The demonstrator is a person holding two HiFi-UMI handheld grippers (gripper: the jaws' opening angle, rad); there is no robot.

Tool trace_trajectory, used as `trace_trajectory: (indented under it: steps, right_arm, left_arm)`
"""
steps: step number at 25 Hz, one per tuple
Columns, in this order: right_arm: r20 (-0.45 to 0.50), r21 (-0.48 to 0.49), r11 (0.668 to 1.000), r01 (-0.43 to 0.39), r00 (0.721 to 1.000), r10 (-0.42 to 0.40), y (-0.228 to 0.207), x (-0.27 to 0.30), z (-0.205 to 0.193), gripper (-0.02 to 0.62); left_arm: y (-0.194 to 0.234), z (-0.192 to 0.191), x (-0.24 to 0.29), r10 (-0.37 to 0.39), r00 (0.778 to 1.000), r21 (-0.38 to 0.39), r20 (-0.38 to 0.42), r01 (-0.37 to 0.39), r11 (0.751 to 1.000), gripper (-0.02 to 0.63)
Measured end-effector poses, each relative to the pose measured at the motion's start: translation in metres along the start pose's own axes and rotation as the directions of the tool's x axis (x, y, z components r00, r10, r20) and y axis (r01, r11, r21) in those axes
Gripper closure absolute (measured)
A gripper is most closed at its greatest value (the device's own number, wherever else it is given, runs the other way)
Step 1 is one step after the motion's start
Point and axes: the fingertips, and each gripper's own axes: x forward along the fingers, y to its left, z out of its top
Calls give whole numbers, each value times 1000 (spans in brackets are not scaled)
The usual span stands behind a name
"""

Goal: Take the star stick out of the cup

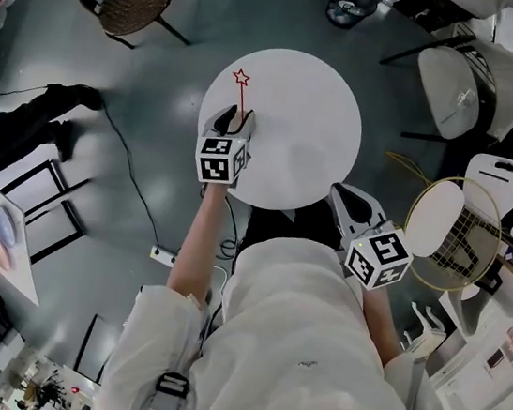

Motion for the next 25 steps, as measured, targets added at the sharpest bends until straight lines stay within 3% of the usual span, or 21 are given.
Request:
trace_trajectory:
  steps: [7,25]
  right_arm:
    - [-17,14,1000,-2,1000,2,-9,5,-1,588]
    - [-29,26,1000,1,1000,-1,-22,4,-1,588]
  left_arm:
    - [13,-8,13,36,999,-10,-40,-36,999,449]
    - [28,-17,30,87,991,-29,-100,-90,995,541]
